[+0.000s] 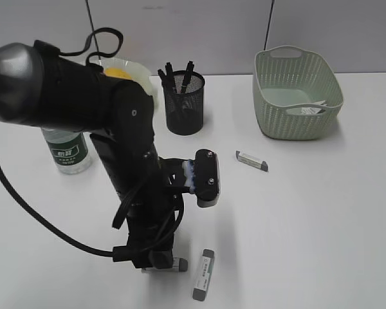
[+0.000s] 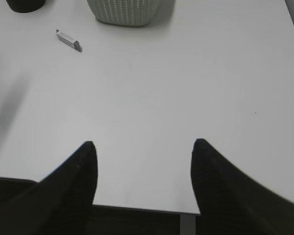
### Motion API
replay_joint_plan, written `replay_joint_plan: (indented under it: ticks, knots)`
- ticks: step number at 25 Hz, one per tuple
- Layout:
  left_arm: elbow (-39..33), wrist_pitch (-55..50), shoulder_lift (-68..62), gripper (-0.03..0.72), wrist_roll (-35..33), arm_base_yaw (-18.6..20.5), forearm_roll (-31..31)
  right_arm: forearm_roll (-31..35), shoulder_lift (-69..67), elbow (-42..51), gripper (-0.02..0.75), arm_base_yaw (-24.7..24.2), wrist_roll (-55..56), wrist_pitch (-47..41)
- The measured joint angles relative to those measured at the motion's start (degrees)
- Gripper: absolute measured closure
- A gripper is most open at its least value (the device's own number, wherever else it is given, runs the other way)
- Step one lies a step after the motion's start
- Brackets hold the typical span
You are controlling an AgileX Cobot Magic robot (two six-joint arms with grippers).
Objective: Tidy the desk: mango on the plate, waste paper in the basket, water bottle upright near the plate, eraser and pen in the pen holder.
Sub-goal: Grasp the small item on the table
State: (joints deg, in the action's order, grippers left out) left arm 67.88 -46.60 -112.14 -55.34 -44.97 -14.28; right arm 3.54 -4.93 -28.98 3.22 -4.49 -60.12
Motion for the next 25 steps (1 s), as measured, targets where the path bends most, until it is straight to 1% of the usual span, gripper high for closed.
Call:
replay_joint_plan:
  ticks: [4,11,21,25]
  knots:
    - [0.06,-0.22,-0.63,0.207,0.06,0.0,-1.73,0.0,0.0,0.0,0.259,0.0,0.0,0.0]
    - [-0.46,0.4,-0.86,0.224,0.69,0.0,-1.87,0.0,0.0,0.0,0.259,0.0,0.0,0.0]
    - [-0.95,1.71,-3.11,0.227,2.05,0.0,-1.44,0.0,0.0,0.0,0.259,0.0,0.0,0.0]
    - [-0.95,2.56,-3.11,0.27,2.87,0.0,-1.28,0.05,0.0,0.0,0.259,0.0,0.0,0.0]
